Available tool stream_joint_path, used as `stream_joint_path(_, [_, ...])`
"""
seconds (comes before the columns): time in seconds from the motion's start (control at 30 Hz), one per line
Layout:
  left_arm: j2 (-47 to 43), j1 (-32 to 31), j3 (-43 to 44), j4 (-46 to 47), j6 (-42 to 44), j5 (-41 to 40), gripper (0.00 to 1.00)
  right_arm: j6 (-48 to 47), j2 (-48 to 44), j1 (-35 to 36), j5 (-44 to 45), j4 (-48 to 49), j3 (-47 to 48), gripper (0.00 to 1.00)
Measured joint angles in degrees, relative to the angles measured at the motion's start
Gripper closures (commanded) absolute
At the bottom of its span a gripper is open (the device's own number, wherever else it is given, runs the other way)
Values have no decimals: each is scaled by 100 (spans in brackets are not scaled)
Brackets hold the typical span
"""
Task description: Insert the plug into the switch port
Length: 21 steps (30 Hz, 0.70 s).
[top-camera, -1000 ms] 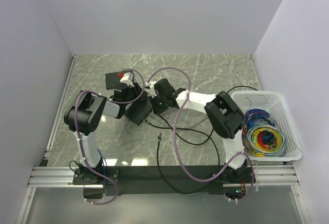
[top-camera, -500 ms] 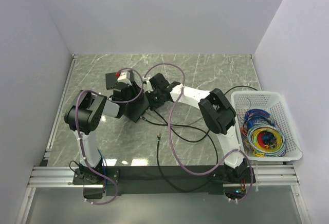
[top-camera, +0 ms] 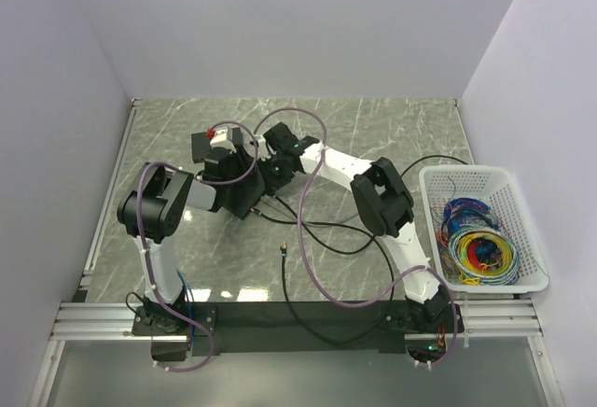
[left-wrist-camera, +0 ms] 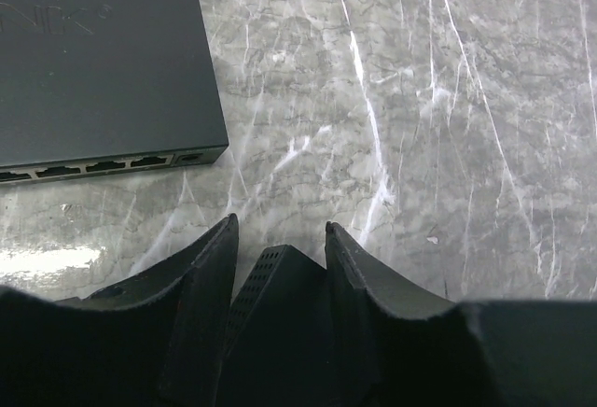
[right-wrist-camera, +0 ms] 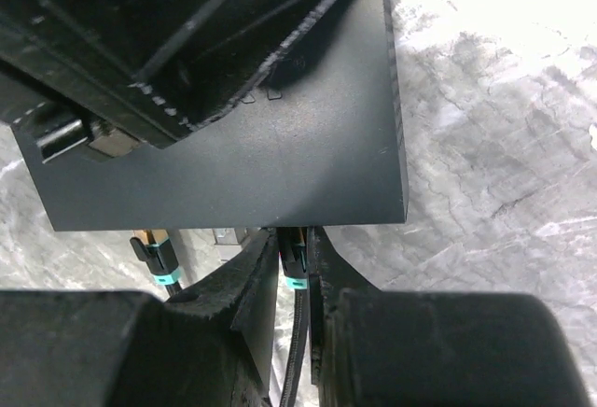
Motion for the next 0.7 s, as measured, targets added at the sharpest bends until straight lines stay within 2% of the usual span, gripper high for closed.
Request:
stream_joint_path(0.03, [-2, 0, 24, -35, -4, -2, 53, -31, -15, -2, -9, 44, -42, 74])
stream_joint_path(0.13, [-39, 0, 96, -240, -28, -22, 51, -116, -232, 0, 11, 564, -525, 58])
stream_joint_path(0.23, [-111, -2, 236, -629, -85, -31, 49, -236, -560, 4, 103, 1281, -1198, 54])
stream_joint_path(0.47, [-393, -103, 662, -2015, -260, -37, 45, -197, -1394, 26, 378, 2623, -2459, 52])
stream_joint_path(0.7, [-450, -221, 1237, -3296, -345, 13, 43, -57, -2315, 39, 601, 3759, -3338, 51])
